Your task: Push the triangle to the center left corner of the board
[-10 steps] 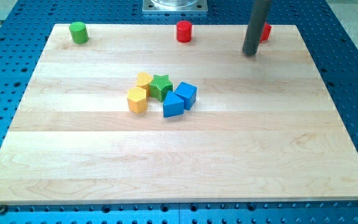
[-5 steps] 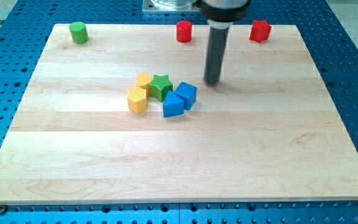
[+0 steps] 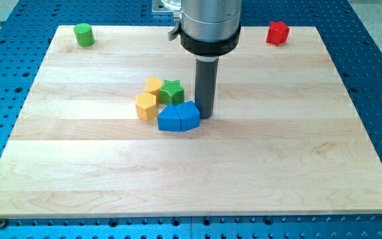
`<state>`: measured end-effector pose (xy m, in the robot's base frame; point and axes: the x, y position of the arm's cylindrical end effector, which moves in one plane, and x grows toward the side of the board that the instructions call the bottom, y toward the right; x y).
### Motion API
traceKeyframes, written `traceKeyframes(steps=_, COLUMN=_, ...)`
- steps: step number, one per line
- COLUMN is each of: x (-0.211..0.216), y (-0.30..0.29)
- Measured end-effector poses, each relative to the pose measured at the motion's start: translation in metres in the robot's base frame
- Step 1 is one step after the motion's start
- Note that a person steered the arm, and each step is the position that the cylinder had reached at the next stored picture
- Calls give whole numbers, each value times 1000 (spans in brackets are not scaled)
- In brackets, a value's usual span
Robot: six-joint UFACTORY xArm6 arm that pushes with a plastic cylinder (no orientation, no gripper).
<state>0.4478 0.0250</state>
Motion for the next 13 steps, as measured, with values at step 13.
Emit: traceKeyframes(steps=13, x=4, y=-219)
